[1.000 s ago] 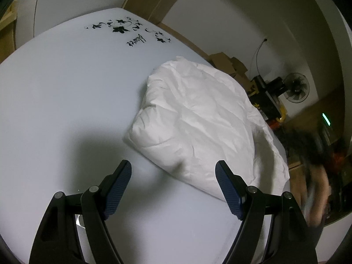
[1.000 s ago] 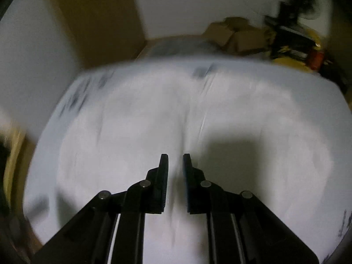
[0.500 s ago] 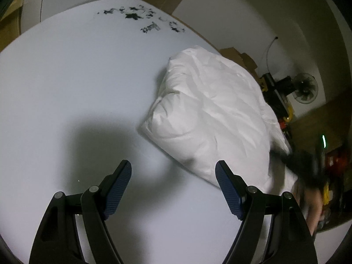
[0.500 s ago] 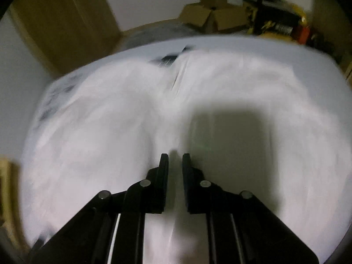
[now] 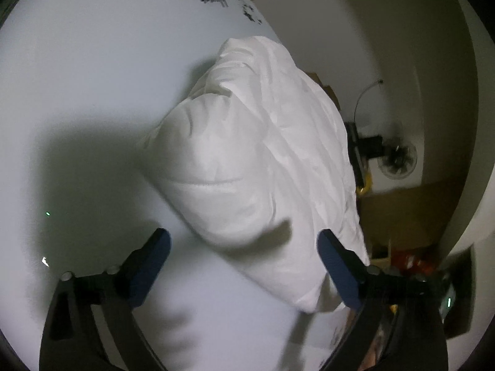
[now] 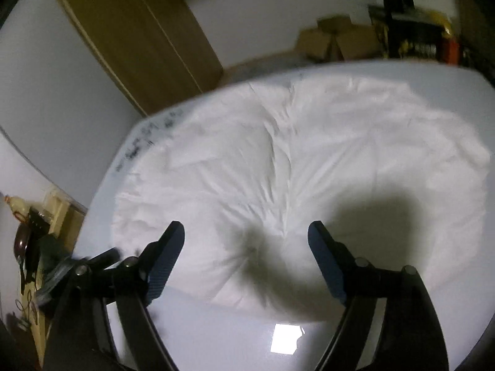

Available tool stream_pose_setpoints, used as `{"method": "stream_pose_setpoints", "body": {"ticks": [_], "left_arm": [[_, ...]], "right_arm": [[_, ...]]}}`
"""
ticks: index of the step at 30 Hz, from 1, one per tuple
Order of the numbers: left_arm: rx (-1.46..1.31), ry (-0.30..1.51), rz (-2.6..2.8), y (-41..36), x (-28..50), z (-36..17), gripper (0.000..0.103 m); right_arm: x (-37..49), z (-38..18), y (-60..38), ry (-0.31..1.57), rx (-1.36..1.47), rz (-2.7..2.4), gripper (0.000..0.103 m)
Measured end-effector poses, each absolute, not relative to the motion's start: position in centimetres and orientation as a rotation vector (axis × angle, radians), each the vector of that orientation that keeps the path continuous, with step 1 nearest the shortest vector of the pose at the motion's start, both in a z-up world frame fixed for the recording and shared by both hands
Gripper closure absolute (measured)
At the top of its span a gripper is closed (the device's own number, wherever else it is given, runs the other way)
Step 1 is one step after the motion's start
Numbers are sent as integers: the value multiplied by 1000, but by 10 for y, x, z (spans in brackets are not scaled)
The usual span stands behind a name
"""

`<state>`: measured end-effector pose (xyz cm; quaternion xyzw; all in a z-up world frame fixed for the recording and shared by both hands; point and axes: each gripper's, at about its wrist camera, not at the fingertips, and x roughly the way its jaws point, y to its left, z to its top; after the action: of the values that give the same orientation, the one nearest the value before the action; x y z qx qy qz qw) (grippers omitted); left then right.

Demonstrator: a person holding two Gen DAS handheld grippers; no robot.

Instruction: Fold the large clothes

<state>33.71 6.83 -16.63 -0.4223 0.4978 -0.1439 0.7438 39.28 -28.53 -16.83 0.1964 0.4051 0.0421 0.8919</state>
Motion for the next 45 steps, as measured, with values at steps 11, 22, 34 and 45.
{"method": "stream_pose_setpoints", "body": {"ticks": [11, 22, 34, 45], "left_arm": [[-1012, 1008, -238, 76, 375, -178, 0], [-1076, 951, -195, 61, 391, -182, 20], [-783, 835, -184, 44, 383, -133, 75], [-421, 626, -277, -32, 342, -34, 75]], "right_arm": [[362, -173, -312, 893, 469, 104, 21], [365, -197, -330, 915, 498, 58, 32], [414, -242, -262, 1014, 326, 89, 84], [390, -202, -276, 883, 447, 177, 84]]}}
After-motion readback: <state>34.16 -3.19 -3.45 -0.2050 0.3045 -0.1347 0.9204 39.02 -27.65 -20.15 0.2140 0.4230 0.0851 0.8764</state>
